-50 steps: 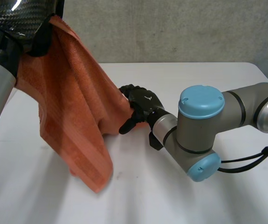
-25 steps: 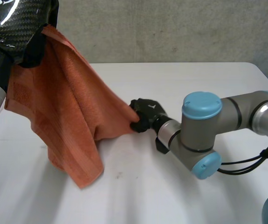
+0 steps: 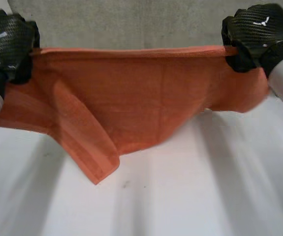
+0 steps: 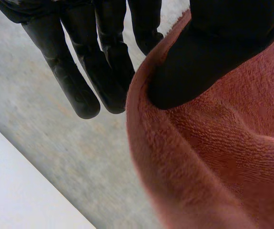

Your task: Fold the laundry

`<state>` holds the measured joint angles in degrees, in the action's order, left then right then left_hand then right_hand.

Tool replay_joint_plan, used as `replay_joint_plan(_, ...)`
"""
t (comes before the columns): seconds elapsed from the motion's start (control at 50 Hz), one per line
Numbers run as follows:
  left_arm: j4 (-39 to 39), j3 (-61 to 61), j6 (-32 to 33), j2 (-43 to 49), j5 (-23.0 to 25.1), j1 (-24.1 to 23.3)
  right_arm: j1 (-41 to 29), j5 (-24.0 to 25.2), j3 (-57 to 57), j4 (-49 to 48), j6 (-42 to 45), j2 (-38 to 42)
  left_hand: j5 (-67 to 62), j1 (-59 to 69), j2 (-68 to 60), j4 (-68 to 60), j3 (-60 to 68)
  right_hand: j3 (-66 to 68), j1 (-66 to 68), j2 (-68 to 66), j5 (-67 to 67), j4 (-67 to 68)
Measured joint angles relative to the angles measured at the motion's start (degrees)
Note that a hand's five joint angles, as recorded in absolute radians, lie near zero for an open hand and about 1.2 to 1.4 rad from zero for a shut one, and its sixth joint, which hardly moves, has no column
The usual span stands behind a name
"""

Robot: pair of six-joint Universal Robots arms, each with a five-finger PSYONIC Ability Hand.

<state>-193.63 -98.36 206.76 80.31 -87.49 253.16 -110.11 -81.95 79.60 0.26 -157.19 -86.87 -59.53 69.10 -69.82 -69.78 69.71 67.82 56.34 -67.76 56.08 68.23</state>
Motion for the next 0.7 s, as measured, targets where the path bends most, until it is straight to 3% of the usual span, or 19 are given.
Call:
replay_joint_plan(0.1,0.3,-0.7,-0.04,5.58,-0.1,-0.09,-0.52,0.3,0.62,12.38,10.09,-4.55,0.01,0.0,0.0,0.0,0.0,0.03,0.0,0.0,0.01,0.01)
replay_joint_plan(0.18,0.5,-0.84,-0.02,10.55,-0.14,-0.38,-0.7,0.19,0.56,19.35,14.29,-3.12,0.01,0.0,0.0,0.0,0.0,0.03,0.0,0.0,0.0,0.03)
replay_joint_plan(0.36,0.26,3.34,0.44,26.08,-0.13,-0.73,-0.79,-0.92,-4.32,24.57,20.78,14.81,0.0,0.0,0.0,0.0,0.0,0.04,0.0,0.0,0.0,0.2)
replay_joint_plan(0.54,-6.27,19.52,0.19,37.19,-0.13,-1.02,-0.92,-4.36,-23.44,9.42,21.1,29.51,0.01,0.0,0.0,0.0,0.02,0.11,0.0,0.0,0.0,0.2)
replay_joint_plan(0.7,-26.64,30.46,-0.1,35.24,-0.16,-1.09,-0.94,-6.91,-32.42,-15.89,20.75,27.83,0.01,0.0,0.0,0.0,0.03,0.11,0.0,0.0,0.0,0.2)
